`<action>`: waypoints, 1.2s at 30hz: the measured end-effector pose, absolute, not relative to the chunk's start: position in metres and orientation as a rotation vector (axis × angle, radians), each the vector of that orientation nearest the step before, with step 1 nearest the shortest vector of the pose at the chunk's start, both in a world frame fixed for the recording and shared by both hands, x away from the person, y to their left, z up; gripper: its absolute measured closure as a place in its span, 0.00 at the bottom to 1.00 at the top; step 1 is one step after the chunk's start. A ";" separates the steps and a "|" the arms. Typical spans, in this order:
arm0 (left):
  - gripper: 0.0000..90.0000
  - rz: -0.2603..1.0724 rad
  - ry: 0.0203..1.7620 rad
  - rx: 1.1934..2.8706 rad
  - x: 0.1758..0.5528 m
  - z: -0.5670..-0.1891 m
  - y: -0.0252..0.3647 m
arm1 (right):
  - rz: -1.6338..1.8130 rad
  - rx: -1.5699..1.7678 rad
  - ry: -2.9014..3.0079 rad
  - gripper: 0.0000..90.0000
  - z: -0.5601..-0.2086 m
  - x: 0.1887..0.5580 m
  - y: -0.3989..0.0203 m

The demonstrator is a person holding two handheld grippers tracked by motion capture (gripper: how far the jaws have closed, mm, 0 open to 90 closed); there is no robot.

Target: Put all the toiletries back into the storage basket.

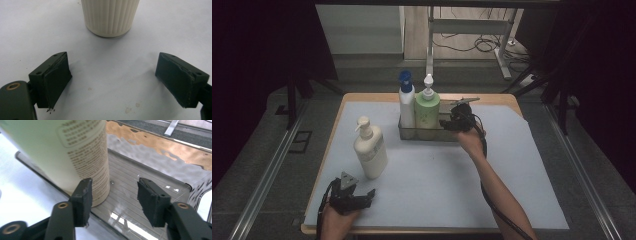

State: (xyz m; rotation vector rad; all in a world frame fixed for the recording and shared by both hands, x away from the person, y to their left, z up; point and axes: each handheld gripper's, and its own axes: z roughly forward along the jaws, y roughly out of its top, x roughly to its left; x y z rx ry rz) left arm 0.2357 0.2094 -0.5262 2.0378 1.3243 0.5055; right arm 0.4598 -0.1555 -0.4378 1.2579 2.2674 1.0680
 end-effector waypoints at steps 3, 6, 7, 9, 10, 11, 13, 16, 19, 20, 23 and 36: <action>0.13 0.506 1.324 2.038 0.236 -0.526 0.209 | 1.078 1.244 2.268 0.43 -0.434 0.455 -0.156; 0.13 0.506 1.324 2.038 0.236 -0.526 0.209 | 1.085 1.223 2.273 0.40 -0.431 0.450 -0.157; 0.13 0.506 1.324 2.038 0.236 -0.526 0.209 | 1.089 1.208 2.276 0.38 -0.430 0.448 -0.158; 0.13 0.505 1.324 2.037 0.236 -0.526 0.209 | 1.085 1.198 2.284 0.36 -0.429 0.445 -0.158; 0.13 0.506 1.324 2.037 0.236 -0.526 0.209 | 1.087 1.193 2.286 0.34 -0.429 0.444 -0.158; 0.13 0.505 1.324 2.037 0.236 -0.526 0.209 | 1.087 1.182 2.294 0.34 -0.428 0.442 -0.159; 0.13 0.505 1.324 2.037 0.236 -0.526 0.209 | 1.085 1.168 2.306 0.32 -0.427 0.440 -0.160; 0.13 0.505 1.324 2.037 0.236 -0.526 0.209 | 1.084 1.145 2.323 0.30 -0.426 0.435 -0.161; 0.13 0.505 1.324 2.037 0.236 -0.526 0.209 | 1.090 1.129 2.331 0.28 -0.425 0.430 -0.163; 0.13 0.505 1.324 2.037 0.236 -0.526 0.209 | 1.083 1.122 2.338 0.26 -0.424 0.428 -0.163; 0.13 0.504 1.325 2.037 0.236 -0.526 0.209 | 1.063 1.090 2.348 0.24 -0.423 0.423 -0.164; 0.13 0.499 1.325 2.040 0.236 -0.526 0.209 | 1.078 1.019 2.383 0.14 -0.417 0.395 -0.174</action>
